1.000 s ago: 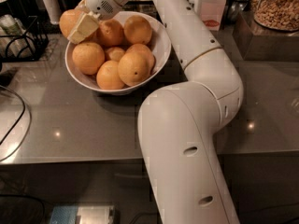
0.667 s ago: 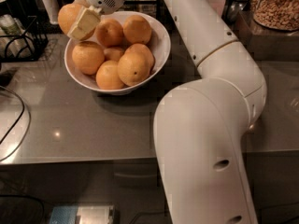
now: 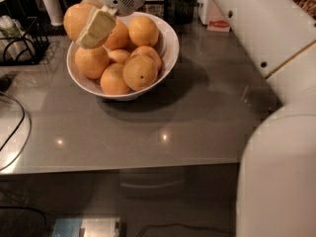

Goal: Pick orange from white bowl

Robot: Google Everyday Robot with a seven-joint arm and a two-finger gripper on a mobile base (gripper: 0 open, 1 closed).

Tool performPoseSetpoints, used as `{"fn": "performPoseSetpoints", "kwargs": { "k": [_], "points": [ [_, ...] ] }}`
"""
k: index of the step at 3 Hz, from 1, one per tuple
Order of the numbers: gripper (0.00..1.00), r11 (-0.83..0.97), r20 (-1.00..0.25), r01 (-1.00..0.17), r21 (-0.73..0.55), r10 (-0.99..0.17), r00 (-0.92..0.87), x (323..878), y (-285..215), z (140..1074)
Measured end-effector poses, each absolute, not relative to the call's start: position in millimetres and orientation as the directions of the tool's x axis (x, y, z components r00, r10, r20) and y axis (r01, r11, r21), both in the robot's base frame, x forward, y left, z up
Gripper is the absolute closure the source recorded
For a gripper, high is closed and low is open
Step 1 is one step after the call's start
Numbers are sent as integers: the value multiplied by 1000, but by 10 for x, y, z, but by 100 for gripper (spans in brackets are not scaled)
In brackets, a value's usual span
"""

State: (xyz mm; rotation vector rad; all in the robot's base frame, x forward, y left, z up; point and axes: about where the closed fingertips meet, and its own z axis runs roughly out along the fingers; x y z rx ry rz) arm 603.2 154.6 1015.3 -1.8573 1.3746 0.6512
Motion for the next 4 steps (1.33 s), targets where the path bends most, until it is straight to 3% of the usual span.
{"fn": "performPoseSetpoints", "kwargs": {
  "k": [2, 4],
  "points": [
    [100, -152, -761, -967, -203, -597, 253, 5683, 939, 10063],
    [100, -203, -788, -958, -202, -547, 282, 5682, 817, 9948]
  ]
}}
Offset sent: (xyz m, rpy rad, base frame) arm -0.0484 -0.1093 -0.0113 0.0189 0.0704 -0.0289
